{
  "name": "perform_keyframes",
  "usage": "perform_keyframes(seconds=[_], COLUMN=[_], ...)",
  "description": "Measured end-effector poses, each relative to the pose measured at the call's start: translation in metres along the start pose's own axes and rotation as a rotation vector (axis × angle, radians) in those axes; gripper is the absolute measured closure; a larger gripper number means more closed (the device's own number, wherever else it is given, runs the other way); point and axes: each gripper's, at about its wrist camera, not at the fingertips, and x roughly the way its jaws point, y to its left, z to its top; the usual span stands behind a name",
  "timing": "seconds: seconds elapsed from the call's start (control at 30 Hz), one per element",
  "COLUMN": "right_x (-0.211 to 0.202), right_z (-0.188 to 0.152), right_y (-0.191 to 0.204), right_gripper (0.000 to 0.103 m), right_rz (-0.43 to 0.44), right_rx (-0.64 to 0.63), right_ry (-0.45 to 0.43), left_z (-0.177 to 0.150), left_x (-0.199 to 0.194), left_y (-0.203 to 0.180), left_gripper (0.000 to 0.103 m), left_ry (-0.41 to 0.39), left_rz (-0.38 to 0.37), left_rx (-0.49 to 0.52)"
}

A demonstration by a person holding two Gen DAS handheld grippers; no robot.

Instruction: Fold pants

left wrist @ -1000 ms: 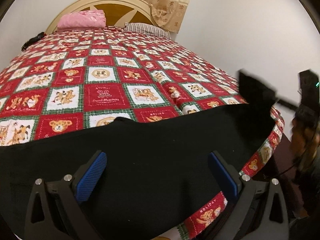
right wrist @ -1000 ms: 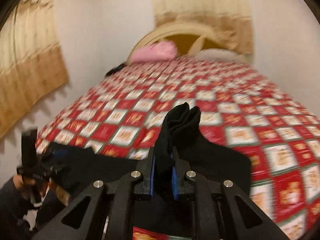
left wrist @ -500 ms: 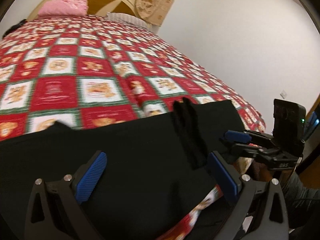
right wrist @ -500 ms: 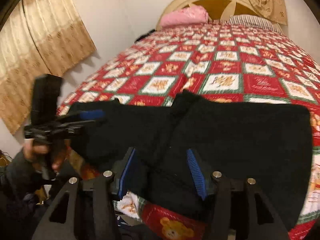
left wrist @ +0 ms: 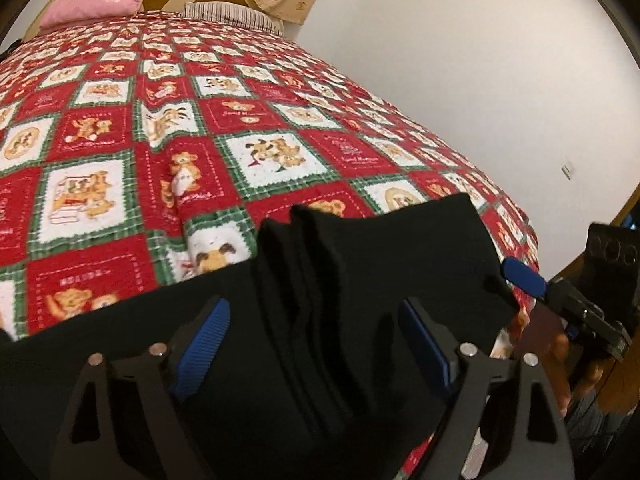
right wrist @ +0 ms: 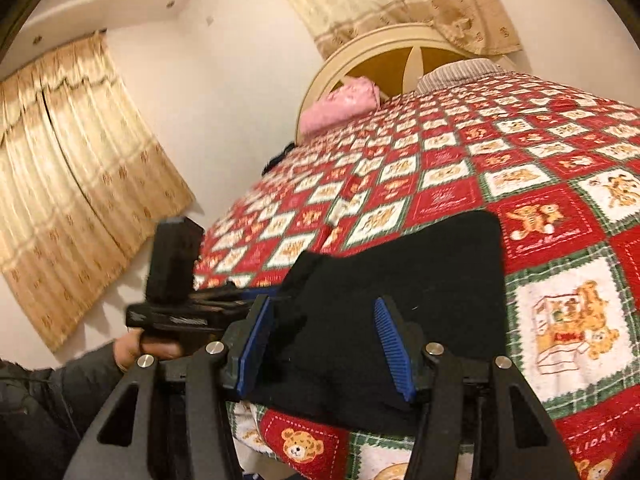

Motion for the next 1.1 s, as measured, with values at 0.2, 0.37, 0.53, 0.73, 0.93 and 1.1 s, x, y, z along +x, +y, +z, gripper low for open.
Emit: perform_keyframes(seconds=[0.2,0.37,0.53,0.73,0.93,1.1], right_x=[-0.002,-0.004,-0.002,-0.006,-0.025,-0.027], right_z=[0.000,-0.002,-0.005,-0.005,-0.001,0.001], right_y=[-0.013,-0.015,-0.013,-0.012,-0.020,-0.025], right_gripper=[0.044,0.044,0.043,0.043,0.035,0.034], right_rz=[-0.027,-0.045,-0.060,-0.065,-0.092,-0.100], right_rx=[0.056,0.068,0.048,0.036,0.061,0.081], right_ry=[-0.042,-0.051,-0.053,-0.083,-0.183,-0.190], left_z=[0.003,0.002,0.002,0.004,0.014,0.009], left_x=[0.001,0.003,0.005,-0.008,-0.043,-0.074], left_y=[-0.011,-0.013,-0.003,-0.008,-0.007,0.017], left_gripper=[0.041,0.050,0.080,0.091,0.091,0.091], left_ry=[-0.010,-0.011,0.001,-0.019,-0.071,-0.086], left_rz=[-0.002,-0.004,-0.007,-0.079,-0.156,-0.140], left_rx=[0.002,0.000,-0.041,-0.047,-0.098,-0.178])
